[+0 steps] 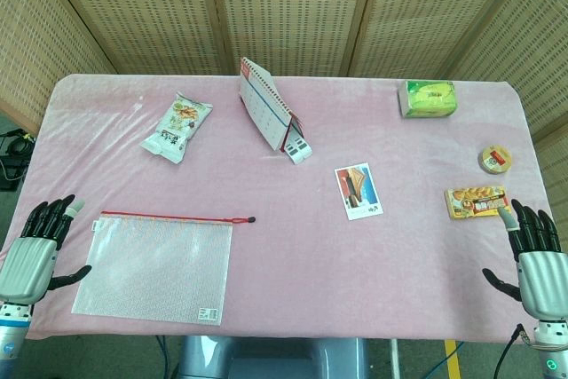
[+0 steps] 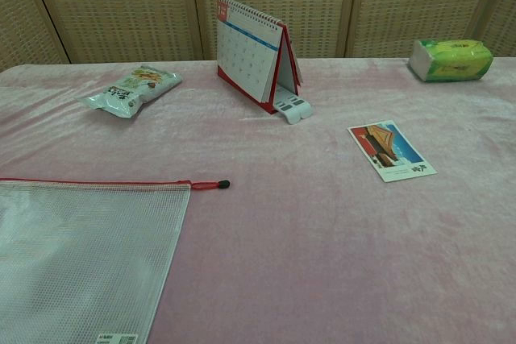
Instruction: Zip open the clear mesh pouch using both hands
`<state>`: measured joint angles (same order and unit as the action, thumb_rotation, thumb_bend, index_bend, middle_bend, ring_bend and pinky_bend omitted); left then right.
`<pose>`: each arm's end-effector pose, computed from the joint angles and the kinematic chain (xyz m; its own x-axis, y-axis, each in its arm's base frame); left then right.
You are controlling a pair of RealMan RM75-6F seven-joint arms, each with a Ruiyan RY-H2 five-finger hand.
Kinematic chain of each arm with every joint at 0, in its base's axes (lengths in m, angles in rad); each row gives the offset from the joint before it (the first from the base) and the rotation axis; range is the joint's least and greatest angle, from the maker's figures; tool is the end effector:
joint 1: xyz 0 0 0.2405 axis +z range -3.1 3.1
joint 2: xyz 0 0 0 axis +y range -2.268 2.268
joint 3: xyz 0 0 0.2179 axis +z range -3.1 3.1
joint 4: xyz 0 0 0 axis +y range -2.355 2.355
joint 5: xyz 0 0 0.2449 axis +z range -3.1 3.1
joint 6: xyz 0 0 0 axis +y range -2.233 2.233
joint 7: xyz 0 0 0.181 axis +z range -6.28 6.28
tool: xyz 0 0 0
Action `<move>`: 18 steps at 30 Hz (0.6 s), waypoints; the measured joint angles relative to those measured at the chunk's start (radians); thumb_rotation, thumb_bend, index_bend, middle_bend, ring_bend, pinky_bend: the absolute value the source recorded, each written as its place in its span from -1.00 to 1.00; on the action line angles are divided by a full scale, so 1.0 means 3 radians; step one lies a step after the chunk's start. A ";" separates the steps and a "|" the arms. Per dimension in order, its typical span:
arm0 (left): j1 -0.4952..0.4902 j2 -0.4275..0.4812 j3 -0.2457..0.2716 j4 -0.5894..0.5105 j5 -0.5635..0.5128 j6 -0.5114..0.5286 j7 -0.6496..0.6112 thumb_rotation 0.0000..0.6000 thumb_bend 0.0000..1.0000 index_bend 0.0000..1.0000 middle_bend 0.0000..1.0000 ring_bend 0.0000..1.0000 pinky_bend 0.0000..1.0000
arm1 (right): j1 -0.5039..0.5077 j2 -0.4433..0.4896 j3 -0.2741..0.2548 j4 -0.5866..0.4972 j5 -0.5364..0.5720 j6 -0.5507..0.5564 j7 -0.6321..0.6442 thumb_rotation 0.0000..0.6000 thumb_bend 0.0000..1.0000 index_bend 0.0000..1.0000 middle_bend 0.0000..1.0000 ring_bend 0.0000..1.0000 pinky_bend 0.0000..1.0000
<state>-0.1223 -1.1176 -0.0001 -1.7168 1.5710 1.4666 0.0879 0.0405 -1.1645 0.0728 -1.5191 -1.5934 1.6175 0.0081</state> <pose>-0.2516 0.2123 0.0845 0.3930 0.0560 0.9178 0.9151 -0.1219 -0.3844 -0.2874 -0.2093 0.1254 0.4259 0.1363 0.8944 -0.8981 -0.0562 0.4362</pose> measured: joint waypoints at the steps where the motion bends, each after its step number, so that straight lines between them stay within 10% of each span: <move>1: -0.0002 0.0006 0.0001 0.0002 0.0001 -0.0004 -0.0009 1.00 -1.00 -1.00 -1.00 -1.00 -1.00 | 0.0000 0.0002 0.0002 -0.0003 0.0002 0.0000 0.0002 1.00 -1.00 -0.87 -1.00 -1.00 -1.00; 10: -0.0103 -0.0003 -0.0043 -0.0087 0.0000 -0.0128 0.0016 1.00 -1.00 -1.00 -0.99 -0.99 -0.99 | 0.0009 -0.0006 0.0018 0.0006 0.0042 -0.0025 -0.0016 1.00 -1.00 -0.87 -1.00 -1.00 -1.00; 14: -0.0308 -0.0032 -0.0192 -0.0211 -0.0035 -0.0298 0.0251 1.00 -1.00 -0.96 0.31 0.29 0.41 | 0.0032 -0.0020 0.0057 0.0028 0.0113 -0.0069 -0.0037 1.00 -1.00 -0.87 -1.00 -1.00 -1.00; 18: -0.0637 -0.0112 -0.0387 -0.0360 -0.0219 -0.0675 0.0585 1.00 -1.00 -0.57 0.80 0.72 0.92 | 0.0041 -0.0027 0.0087 0.0017 0.0185 -0.0100 -0.0078 1.00 -1.00 -0.87 -1.00 -1.00 -1.00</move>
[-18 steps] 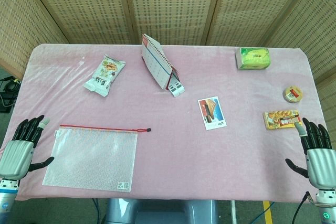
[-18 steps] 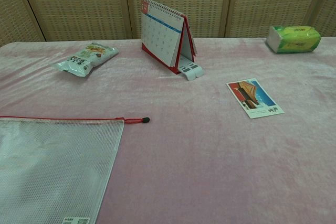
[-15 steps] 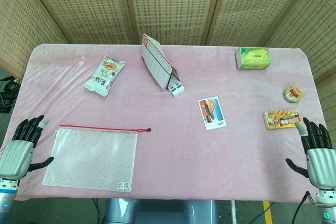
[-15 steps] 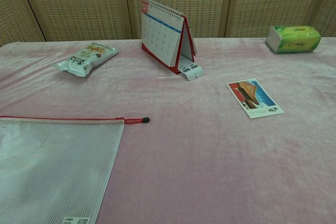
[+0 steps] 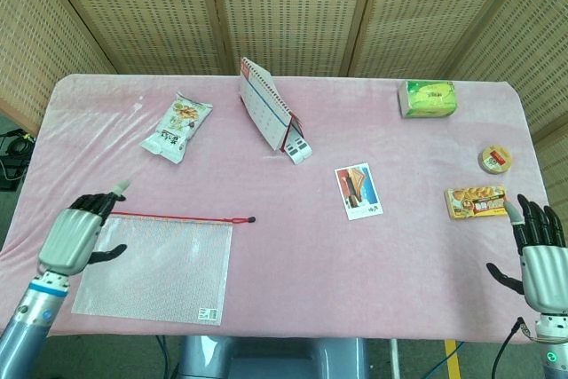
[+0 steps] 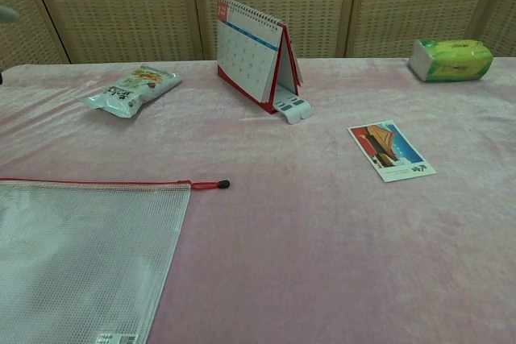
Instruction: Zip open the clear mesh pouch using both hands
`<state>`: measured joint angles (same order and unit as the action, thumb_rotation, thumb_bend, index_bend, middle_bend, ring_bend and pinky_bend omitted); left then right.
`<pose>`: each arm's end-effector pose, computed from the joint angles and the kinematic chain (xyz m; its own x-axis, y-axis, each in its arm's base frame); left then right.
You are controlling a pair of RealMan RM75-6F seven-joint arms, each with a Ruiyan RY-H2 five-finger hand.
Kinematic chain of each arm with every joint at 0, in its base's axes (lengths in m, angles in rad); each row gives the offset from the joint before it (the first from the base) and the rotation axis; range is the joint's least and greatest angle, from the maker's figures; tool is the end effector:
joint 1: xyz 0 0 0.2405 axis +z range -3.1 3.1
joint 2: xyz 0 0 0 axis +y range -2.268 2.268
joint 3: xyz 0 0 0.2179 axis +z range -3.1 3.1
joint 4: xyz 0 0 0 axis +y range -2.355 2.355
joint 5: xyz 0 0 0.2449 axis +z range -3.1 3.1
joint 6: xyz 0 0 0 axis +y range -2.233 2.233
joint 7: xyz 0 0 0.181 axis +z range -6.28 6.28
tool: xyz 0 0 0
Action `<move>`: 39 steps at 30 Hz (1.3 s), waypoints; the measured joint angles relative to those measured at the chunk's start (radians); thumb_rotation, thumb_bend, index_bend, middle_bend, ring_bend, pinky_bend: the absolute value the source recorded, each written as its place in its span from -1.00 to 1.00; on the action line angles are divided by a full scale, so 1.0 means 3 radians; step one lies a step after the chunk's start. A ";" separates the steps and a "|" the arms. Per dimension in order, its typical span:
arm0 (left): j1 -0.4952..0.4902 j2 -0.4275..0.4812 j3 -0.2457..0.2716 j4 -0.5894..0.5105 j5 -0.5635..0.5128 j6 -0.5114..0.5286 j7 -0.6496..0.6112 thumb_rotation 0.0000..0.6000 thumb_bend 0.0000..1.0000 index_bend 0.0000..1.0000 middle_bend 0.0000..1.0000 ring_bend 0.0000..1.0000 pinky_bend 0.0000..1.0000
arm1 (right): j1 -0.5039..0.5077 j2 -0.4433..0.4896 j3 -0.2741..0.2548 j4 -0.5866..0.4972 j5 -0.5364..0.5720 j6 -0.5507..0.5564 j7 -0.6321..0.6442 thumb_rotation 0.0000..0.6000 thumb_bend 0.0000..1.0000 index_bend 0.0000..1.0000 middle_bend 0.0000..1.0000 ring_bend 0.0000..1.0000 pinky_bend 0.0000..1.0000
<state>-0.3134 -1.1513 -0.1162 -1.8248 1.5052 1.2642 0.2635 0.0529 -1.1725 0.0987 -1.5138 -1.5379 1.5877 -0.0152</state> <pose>-0.1752 0.2722 0.0557 0.4418 0.0623 0.8950 0.8644 -0.2963 -0.4061 -0.2940 -0.2196 0.1279 0.4446 0.1383 0.8850 -0.8931 -0.0071 0.4497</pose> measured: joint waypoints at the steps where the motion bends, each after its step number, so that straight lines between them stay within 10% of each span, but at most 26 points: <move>1: -0.0120 -0.0047 -0.0066 -0.0024 -0.0089 -0.0128 0.0122 1.00 -1.00 -0.52 0.84 0.76 0.96 | 0.0003 -0.0002 0.0008 -0.0004 0.0025 -0.0014 -0.0018 1.00 -1.00 -0.87 -1.00 -1.00 -1.00; 8: -0.0839 -0.0351 -0.0383 -0.0058 -0.1066 -0.0866 0.0948 1.00 -0.56 -0.09 0.95 0.90 1.00 | 0.0048 -0.0044 0.0051 0.0070 0.0142 -0.0129 -0.0061 1.00 -1.00 -0.87 -1.00 -1.00 -1.00; 19: -0.2064 -0.1299 -0.0479 0.0525 -0.2960 -0.1209 0.1919 1.00 -0.51 -0.11 0.95 0.90 1.00 | 0.0106 -0.0103 0.0129 0.0214 0.0386 -0.0303 -0.0076 1.00 -1.00 -0.87 -1.00 -1.00 -1.00; 39: -0.2584 -0.1755 -0.0162 0.1070 -0.3667 -0.1029 0.2201 1.00 -0.33 -0.09 0.95 0.90 1.00 | 0.0145 -0.0110 0.0118 0.0256 0.0403 -0.0384 -0.0043 1.00 -1.00 -0.87 -1.00 -1.00 -1.00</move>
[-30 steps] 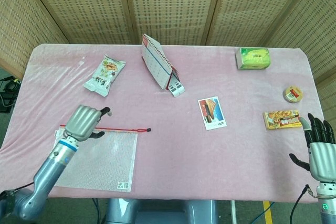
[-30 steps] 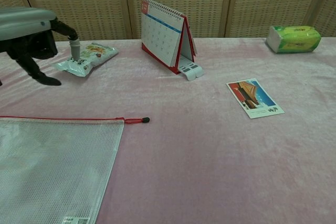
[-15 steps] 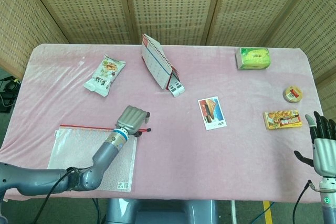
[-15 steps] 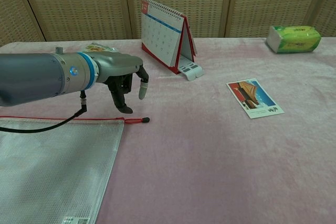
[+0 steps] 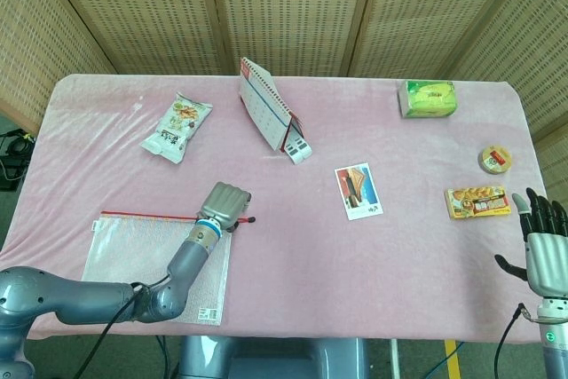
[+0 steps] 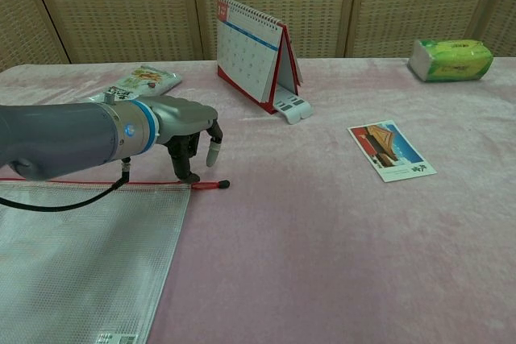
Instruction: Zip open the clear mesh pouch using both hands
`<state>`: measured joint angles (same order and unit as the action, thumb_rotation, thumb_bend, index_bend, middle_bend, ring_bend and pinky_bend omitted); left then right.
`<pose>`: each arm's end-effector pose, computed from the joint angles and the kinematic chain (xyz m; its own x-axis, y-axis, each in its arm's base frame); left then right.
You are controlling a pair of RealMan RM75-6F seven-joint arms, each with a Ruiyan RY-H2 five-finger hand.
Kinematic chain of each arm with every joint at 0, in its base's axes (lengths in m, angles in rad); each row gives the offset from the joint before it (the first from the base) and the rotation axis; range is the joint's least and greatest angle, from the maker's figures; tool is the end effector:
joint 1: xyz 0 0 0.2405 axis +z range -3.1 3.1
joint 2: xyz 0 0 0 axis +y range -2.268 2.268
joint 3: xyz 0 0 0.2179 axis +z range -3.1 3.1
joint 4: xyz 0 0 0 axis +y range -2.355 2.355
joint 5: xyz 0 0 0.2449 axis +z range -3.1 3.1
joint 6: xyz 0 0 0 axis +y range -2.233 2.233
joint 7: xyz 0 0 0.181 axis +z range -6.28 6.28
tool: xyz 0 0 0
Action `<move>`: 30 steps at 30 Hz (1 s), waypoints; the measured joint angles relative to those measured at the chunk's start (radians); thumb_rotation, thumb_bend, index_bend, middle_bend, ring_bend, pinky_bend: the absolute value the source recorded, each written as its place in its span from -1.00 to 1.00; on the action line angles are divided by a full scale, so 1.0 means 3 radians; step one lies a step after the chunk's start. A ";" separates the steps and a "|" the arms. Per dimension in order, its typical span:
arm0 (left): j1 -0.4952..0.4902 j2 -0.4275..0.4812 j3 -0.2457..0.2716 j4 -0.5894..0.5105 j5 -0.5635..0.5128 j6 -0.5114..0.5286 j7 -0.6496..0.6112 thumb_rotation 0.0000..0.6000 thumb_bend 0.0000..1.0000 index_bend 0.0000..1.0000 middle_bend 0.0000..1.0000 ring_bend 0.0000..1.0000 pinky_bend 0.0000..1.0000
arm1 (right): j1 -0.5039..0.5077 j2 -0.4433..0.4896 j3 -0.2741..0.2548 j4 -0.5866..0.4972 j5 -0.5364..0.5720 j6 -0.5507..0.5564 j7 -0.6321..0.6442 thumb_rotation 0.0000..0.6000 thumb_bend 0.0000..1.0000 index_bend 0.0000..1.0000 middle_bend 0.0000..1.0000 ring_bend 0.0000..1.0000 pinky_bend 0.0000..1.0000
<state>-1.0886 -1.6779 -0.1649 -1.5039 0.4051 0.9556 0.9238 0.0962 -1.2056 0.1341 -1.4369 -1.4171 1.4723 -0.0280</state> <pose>-0.0573 0.3536 -0.1232 0.6709 0.3958 0.6271 0.7414 -0.3782 -0.5544 -0.3223 -0.2428 0.1252 0.4836 0.0779 0.8718 -0.8744 0.0867 0.4774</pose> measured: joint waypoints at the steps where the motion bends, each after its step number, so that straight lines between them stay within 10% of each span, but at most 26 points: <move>1: -0.0008 -0.0009 0.0013 0.0019 -0.0019 0.0003 -0.0001 1.00 -0.33 -0.09 0.95 0.90 1.00 | 0.0002 -0.0002 -0.0003 0.0003 0.0001 -0.0006 -0.0002 1.00 -1.00 -0.87 -1.00 -1.00 -1.00; 30: -0.0181 -0.0370 0.0072 0.0347 -0.0217 0.0088 0.0094 1.00 -0.33 -0.03 0.95 0.90 1.00 | 0.0013 0.0020 -0.0012 0.0042 -0.0038 0.0008 0.0132 1.00 -1.00 -0.87 -1.00 -1.00 -1.00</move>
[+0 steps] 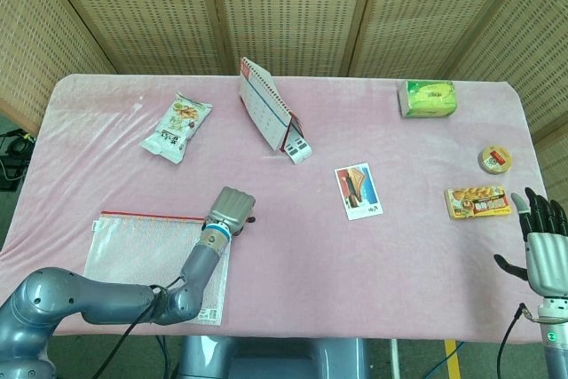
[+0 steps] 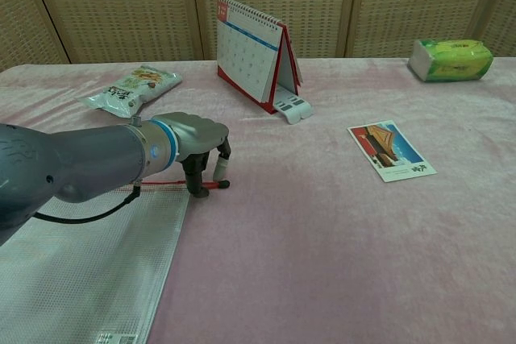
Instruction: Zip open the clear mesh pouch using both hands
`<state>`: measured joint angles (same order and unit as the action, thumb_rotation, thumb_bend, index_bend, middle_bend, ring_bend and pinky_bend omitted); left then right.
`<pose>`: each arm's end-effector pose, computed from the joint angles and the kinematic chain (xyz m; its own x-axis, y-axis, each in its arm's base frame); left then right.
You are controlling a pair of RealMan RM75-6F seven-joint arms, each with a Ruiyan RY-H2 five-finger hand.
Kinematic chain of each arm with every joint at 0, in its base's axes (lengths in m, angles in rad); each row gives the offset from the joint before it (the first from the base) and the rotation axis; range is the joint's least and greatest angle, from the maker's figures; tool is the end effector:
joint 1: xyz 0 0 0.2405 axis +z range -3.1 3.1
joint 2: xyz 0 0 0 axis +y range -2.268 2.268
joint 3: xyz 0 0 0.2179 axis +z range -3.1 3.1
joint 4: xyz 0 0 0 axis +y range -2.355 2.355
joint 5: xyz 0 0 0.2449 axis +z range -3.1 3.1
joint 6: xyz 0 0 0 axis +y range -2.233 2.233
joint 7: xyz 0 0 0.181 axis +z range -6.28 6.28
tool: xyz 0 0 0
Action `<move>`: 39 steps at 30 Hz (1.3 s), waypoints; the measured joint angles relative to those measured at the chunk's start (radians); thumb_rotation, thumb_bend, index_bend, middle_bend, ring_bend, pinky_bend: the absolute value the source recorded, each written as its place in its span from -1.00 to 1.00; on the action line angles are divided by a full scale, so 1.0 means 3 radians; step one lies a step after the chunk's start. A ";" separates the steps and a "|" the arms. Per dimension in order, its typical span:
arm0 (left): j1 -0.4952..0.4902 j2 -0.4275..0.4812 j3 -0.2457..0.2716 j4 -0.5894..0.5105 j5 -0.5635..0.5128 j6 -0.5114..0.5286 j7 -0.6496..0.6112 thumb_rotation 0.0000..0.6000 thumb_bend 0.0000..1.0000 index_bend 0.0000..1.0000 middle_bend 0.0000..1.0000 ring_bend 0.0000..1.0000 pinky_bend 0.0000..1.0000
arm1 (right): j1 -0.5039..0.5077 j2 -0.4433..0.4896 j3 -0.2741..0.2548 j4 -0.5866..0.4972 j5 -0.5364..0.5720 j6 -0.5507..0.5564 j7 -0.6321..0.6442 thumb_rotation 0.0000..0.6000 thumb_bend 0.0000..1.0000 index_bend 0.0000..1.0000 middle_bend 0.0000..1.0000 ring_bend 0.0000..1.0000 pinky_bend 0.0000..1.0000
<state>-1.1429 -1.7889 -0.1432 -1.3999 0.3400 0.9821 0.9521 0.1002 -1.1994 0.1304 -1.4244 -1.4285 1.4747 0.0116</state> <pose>-0.0550 0.3491 -0.1482 0.6924 0.4044 0.5975 0.7213 -0.3714 -0.5846 -0.3231 -0.2436 0.1280 0.4662 0.0830 0.8808 -0.8843 0.0709 0.4614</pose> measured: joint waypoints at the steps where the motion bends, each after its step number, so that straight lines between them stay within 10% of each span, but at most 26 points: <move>1: -0.0002 -0.0010 0.0004 0.0006 -0.0001 0.0001 0.0006 1.00 -0.33 -0.03 0.95 0.90 1.00 | -0.0001 0.0003 0.0001 0.0002 -0.0001 0.0004 0.0009 1.00 -1.00 -0.87 -1.00 -1.00 -1.00; 24: 0.0002 -0.0069 -0.0012 0.0053 -0.0082 0.0069 0.0124 1.00 0.02 0.18 0.95 0.90 1.00 | 0.0000 0.0019 -0.0009 -0.0007 -0.0023 0.0014 0.0074 1.00 -1.00 -0.87 -1.00 -1.00 -1.00; 39: 0.0060 0.0074 -0.0107 -0.0113 0.0088 0.0089 -0.0066 1.00 0.40 0.68 0.95 0.90 1.00 | 0.0002 0.0026 -0.0016 -0.0014 -0.0036 0.0015 0.0098 1.00 -1.00 -0.87 -1.00 -1.00 -1.00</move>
<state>-1.1250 -1.7668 -0.1754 -1.4338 0.3663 1.0089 0.9322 0.1007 -1.1918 0.1255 -1.4287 -1.4394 1.4791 0.0410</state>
